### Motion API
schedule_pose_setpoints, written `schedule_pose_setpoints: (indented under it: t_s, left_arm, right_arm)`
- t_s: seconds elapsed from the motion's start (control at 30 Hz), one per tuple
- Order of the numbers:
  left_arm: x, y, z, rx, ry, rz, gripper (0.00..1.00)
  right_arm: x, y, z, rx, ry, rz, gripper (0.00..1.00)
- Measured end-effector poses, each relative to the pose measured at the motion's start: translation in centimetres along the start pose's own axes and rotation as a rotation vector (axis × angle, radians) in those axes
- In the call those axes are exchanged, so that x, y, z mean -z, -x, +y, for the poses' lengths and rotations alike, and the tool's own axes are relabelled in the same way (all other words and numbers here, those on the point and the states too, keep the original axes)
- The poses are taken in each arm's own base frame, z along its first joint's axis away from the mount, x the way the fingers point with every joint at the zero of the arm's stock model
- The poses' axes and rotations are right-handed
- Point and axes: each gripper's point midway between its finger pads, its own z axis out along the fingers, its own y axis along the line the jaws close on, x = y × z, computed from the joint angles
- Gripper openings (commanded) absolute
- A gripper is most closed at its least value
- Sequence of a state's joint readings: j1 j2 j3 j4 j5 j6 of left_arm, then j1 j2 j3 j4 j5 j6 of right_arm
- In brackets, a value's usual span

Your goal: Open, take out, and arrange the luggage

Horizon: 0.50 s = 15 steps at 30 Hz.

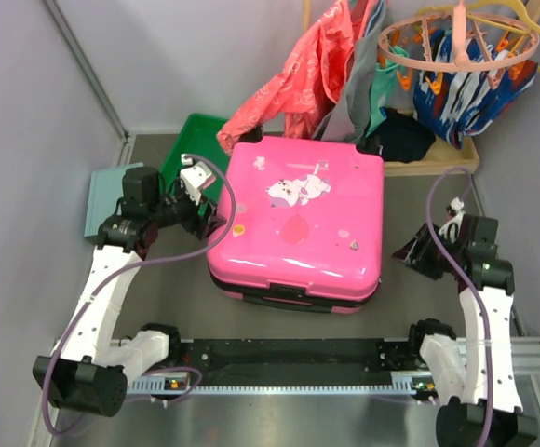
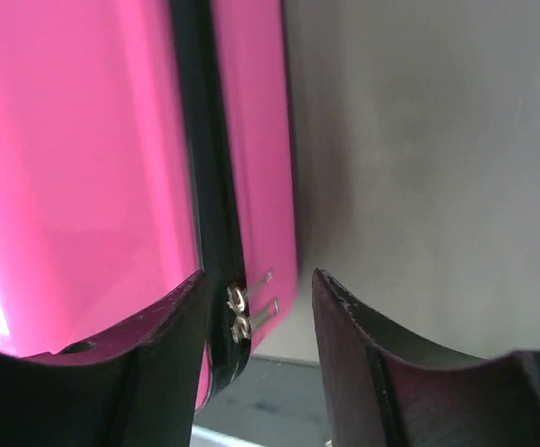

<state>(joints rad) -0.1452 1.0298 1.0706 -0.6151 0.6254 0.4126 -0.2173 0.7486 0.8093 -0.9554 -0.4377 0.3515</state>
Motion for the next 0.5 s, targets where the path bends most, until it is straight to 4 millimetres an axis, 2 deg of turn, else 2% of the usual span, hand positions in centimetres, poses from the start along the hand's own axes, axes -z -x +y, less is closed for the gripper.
schedule_pose_setpoints:
  t_s: [0.1,0.23,0.4,0.5]
  left_arm:
    - [-0.3,0.1,-0.2,-0.003,-0.014,-0.021,0.79]
    - [-0.3,0.2,-0.6,-0.006,-0.033,-0.037,0.79]
    - [-0.3,0.5,-1.1,-0.014,-0.056,-0.058,0.79]
    - [-0.3,0.3,-1.2,-0.014,-0.060,-0.060,0.79]
  right_arm:
    - [-0.8,-2.8,-0.7,-0.178,-0.006,0.020,0.49]
    - [-1.6,-4.9,-0.8,-0.419,0.012,0.015,0.47]
    - [-1.8,-5.6,-0.3,-0.689,0.077,-0.070,0.46]
    - [-2.7,-6.2,-0.6,-0.837,0.122,-0.088,0.45]
